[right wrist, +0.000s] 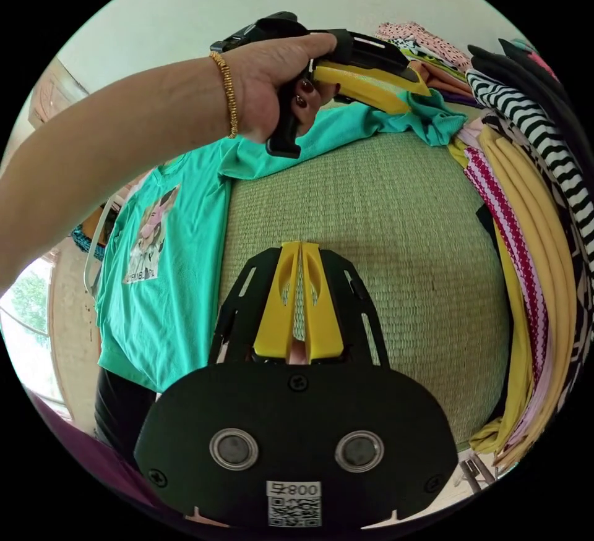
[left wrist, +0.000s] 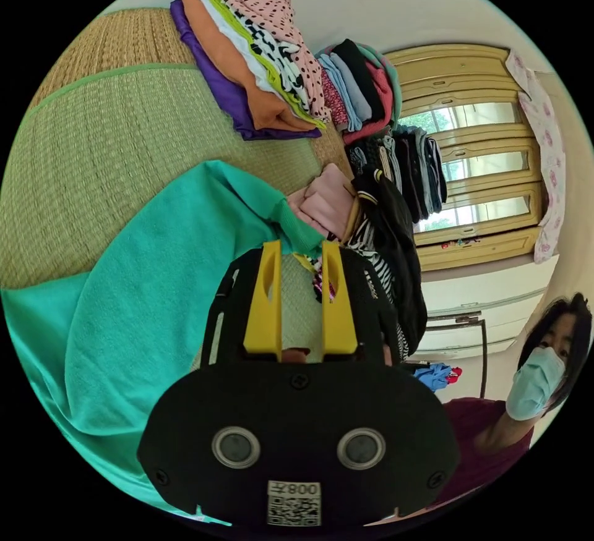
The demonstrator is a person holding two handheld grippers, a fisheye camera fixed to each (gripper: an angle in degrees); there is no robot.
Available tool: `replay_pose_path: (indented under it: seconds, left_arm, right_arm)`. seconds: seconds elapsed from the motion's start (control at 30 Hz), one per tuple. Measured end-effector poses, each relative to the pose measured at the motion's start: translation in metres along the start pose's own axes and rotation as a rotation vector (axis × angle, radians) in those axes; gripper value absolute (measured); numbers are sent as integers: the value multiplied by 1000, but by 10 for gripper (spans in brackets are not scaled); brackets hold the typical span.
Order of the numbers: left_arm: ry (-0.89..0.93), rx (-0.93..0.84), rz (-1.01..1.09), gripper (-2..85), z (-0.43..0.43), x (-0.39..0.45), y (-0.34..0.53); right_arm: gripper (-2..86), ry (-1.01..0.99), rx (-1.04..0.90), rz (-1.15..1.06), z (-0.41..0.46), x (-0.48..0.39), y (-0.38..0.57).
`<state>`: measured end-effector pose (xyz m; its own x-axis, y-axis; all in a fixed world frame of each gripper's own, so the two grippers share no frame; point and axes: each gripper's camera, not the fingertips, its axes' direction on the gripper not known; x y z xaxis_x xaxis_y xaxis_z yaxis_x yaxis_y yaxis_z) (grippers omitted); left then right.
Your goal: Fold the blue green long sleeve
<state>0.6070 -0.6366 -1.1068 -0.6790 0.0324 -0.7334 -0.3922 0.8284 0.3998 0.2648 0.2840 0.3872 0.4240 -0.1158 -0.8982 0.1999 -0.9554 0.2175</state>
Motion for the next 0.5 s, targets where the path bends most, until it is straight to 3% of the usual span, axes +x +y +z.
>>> replay_pose_path:
  seconds: [0.27,0.5]
  left_arm:
    - [90,78,39,11,-25,-13,-24]
    - [120,121,71,7,-92,-13,8]
  right_arm:
    - [38,-148,116,68,-30,41,21]
    - [85,-31,317,68,-67,45,37]
